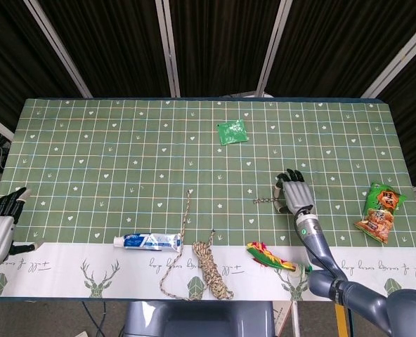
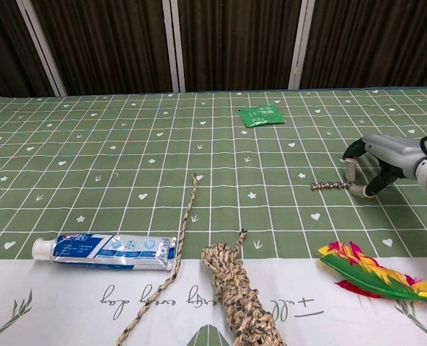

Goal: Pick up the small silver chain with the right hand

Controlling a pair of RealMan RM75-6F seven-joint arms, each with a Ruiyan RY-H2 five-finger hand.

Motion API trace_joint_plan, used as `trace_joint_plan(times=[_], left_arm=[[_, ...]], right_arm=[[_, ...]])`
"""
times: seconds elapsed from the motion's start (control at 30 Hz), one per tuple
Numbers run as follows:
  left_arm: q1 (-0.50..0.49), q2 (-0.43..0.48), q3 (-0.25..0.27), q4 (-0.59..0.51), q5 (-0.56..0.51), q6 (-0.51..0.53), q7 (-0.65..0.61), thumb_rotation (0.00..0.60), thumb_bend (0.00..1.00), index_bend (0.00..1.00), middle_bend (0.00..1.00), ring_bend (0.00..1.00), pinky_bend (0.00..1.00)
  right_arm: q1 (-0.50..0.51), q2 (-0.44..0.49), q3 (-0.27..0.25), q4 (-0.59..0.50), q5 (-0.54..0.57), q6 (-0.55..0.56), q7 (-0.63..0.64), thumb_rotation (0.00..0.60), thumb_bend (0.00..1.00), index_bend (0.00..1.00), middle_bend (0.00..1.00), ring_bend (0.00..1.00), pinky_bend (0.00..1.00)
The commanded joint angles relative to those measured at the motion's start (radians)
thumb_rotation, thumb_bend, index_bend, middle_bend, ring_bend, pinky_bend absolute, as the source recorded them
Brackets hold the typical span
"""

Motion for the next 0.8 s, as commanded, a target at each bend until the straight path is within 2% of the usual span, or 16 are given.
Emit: trace_joint_plan(times=[0.03,0.8], left_arm=[[0.000,0.000,0.000,-0.001,-0.001,0.000,-0.001,0.600,0.08,0.00,0.00,0.00,0.00],[0.001,0.000,-0.005,-0.004,-0.006,0.002,-0.010,0.600,0.08,0.00,0.00,0.00,0.00]], right_arm=[[0.000,-0.001,0.002,-0.001,-0.006,0.009,0.005,0.600,0.31,0.58,0.19,0.00,0.00],[0.005,0.093,0.017,-0.076,-0.056,0.083,-0.048,0.600,0.31,0.61,0.20,0.00,0.00]])
